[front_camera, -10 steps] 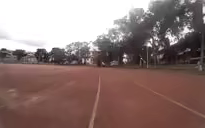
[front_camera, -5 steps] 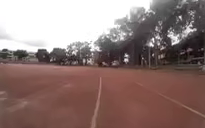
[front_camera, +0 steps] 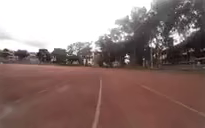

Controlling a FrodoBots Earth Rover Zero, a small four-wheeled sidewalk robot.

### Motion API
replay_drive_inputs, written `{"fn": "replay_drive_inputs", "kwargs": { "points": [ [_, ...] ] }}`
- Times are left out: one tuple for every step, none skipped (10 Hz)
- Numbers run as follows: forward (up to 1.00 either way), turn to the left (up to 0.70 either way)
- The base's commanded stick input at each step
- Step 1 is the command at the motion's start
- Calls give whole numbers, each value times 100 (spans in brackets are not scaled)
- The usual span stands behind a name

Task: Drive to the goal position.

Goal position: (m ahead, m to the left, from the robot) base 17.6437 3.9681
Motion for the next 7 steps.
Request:
{"fn": "replay_drive_inputs", "kwargs": {
  "points": [
    [70, 0],
    [70, 0],
    [70, 0],
    [70, 0],
    [70, 0],
    [70, 0],
    [70, 0]
  ]
}}
